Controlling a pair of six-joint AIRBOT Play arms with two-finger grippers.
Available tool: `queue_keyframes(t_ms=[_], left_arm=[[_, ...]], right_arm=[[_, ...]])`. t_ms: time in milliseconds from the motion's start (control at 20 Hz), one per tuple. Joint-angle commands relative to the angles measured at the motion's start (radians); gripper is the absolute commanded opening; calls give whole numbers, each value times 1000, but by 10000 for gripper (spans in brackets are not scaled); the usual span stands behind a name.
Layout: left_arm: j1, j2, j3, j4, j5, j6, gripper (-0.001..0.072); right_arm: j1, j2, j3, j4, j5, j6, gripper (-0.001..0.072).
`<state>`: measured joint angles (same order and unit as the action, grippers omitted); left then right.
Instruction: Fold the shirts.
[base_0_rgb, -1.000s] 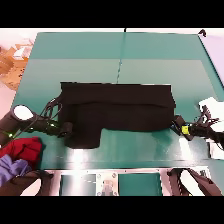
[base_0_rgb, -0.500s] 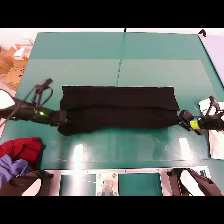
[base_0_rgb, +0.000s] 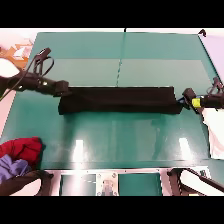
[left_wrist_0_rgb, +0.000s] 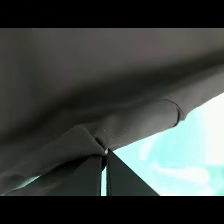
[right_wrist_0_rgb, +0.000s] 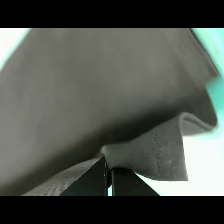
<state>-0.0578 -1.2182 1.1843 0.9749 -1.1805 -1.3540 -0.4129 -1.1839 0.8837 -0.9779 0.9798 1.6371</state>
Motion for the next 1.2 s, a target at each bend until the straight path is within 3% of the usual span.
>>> queue_keyframes(t_ms=[0, 200, 250, 300, 350, 400, 600, 700, 950, 1000, 1050, 1100, 1150], left_arm=[[0, -214, 150, -10, 70, 20, 26], [0, -412, 246, -36, 198, 28, 29], [0, -443, 253, -49, 232, 27, 186], [4, -458, 255, -48, 267, 26, 554], [13, -460, 260, -48, 302, 17, 720], [29, -459, 280, -47, 309, 16, 711], [114, -454, 420, -47, 83, 16, 711], [132, -454, 455, -47, -26, 11, 712], [120, -454, 460, -51, -95, 8, 709], [115, -454, 460, -52, -96, 6, 591], [109, -454, 460, -62, -98, 2, 204], [100, -454, 460, -65, -93, 5, 26], [87, -454, 460, -68, -86, 3, 27]], right_arm=[[39, -210, 124, 119, -107, -52, 13], [73, -475, 330, 183, -160, -52, 14], [73, -527, 380, 200, -156, -52, 62], [72, -559, 420, 200, -153, -52, 209], [61, -576, 458, 197, -140, -53, 347], [43, -578, 489, 189, -118, -58, 409], [-56, -578, 611, 109, 126, -212, 421], [-99, -580, 617, 21, 191, -253, 557], [-153, -666, 618, 2, 347, -391, 557], [-148, -690, 618, 19, 370, -417, 557], [-137, -716, 618, 47, 391, -432, 557], [-126, -740, 618, 84, 408, -447, 556], [-109, -760, 618, 116, 419, -458, 556]])
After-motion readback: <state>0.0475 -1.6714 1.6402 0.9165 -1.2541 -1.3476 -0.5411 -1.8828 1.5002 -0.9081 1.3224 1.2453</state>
